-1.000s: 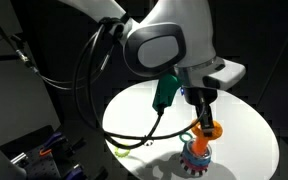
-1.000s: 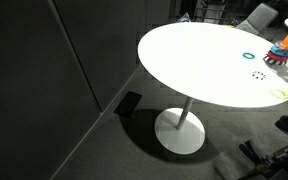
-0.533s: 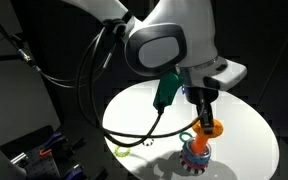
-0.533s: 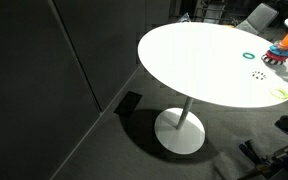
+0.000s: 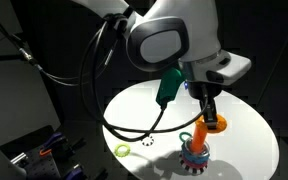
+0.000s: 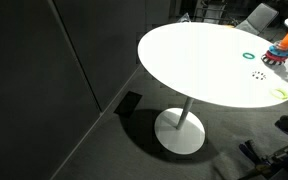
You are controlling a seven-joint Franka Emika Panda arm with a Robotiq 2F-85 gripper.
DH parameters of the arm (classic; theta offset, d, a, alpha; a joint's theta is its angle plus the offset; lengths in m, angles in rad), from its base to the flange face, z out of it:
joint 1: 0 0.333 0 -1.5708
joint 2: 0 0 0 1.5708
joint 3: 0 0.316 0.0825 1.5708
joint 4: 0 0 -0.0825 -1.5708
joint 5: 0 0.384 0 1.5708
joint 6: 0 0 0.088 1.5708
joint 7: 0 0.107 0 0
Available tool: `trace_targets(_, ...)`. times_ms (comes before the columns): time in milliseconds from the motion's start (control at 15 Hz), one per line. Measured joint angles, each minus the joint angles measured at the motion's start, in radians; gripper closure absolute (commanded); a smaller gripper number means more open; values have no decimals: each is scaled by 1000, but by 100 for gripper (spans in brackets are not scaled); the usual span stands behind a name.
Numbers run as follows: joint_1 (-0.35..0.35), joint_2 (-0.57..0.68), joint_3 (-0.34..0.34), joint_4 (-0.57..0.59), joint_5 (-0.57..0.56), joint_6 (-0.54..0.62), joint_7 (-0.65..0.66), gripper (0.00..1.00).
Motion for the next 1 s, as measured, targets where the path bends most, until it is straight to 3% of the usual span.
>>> trace_targets(1000,0,15,16,0,31,-9,-10,96)
